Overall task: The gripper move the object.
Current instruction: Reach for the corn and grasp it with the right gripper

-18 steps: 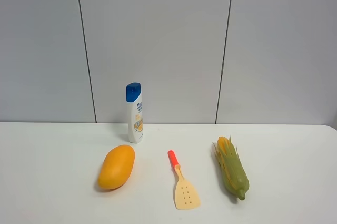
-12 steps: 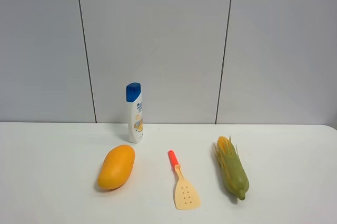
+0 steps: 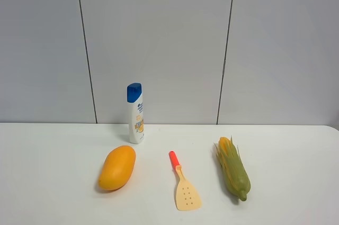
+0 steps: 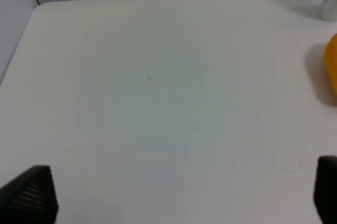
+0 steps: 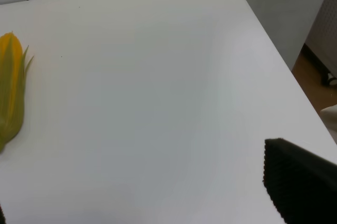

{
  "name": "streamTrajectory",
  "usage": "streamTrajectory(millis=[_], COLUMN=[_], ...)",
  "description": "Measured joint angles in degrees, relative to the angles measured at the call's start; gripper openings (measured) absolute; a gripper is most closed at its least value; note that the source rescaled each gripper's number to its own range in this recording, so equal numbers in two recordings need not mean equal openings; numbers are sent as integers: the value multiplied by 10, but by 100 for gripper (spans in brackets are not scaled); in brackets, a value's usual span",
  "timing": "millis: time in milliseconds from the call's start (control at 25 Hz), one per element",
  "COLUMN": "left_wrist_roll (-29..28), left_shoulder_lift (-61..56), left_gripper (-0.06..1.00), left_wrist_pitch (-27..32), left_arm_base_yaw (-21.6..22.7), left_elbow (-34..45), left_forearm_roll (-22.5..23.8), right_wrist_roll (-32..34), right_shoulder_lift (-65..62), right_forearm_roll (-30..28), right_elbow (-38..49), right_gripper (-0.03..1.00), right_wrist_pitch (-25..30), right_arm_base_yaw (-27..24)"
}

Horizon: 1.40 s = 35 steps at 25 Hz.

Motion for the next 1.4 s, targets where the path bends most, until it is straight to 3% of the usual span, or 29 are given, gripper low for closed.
streamTrajectory(millis=[880, 1120, 1400], left_wrist_roll=[0, 0, 0], left_shoulder_lift=[0, 0, 0], left_gripper=[100, 100, 100], left_wrist_pitch=[0, 0, 0], left_arm_base_yaw=[0, 0, 0], left_elbow=[0, 0, 0], left_forearm_roll=[0, 0, 0], right_wrist_roll=[4, 4, 24], right_shoulder_lift=[0, 51, 217], right_forearm_roll=[1, 50, 42], right_elbow=[0, -22, -107], right_gripper=[100, 100, 100], right_wrist_pitch=[0, -2, -89], right_arm_base_yaw=[0, 0, 0])
